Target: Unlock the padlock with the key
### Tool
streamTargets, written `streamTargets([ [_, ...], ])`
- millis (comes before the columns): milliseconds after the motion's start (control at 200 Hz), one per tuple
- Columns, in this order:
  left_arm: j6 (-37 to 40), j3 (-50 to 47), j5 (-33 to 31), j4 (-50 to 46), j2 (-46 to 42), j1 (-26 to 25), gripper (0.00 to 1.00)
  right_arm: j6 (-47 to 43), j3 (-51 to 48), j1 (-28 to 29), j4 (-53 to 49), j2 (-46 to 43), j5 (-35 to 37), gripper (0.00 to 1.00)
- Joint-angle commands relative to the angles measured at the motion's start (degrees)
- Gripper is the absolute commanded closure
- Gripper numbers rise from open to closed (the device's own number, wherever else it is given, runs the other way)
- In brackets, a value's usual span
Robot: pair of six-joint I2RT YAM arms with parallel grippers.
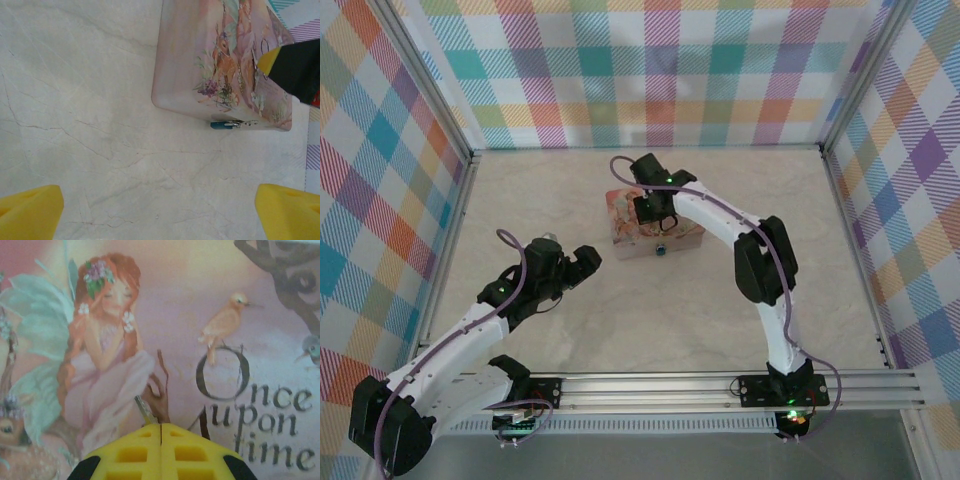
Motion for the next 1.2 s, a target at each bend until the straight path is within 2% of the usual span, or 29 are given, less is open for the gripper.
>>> streamTargets([
  [0,-0.48,-0.66,1.01,2.7,-0.3,0.8,0.02,0.89,-7.13,-0.29,6.75,-8.16,-3.55,1.0],
  [105,-0.26,-0.05,2.06,3.38,0.42,0.89,0.02,2.57,-13.89,-1.85,12.57,-15.25,-7.95,1.0],
  [285,0.06,0.62,7.92,12.94,1.4,1.06,0.03,5.61,-23.96,-4.41,19.86,-27.77,-14.42,1.0],
  [500,-2.18,1.52,15.84,28.03,4.4,1.06,0.1,8.44,-32.5,-6.3,24.01,-41.34,-21.06,1.0],
  [625,-4.21,2.99,23.11,40.3,8.46,1.06,0.11,9.94,-34.7,-6.5,23.57,-47.35,-24.84,1.0],
  [740,-6.84,5.82,29.67,51.18,13.87,0.6,0.12,12.5,-36.27,-6.54,22.84,-51.5,-28.66,1.0],
  [915,-4.62,10.58,33.99,58.63,18.66,-2.43,0.11,18.89,-39.31,-6.71,24.43,-55.53,-36.45,1.0],
  [1075,-0.75,14.85,38.09,59.28,21.96,-6.29,0.12,23.93,-40.38,-7.24,25.55,-57.46,-41.13,1.0],
  [1195,0.87,16.22,40.12,60.06,23.23,-8.36,0.19,26.6,-41.2,-7.8,26.49,-58.69,-42.97,1.0],
])
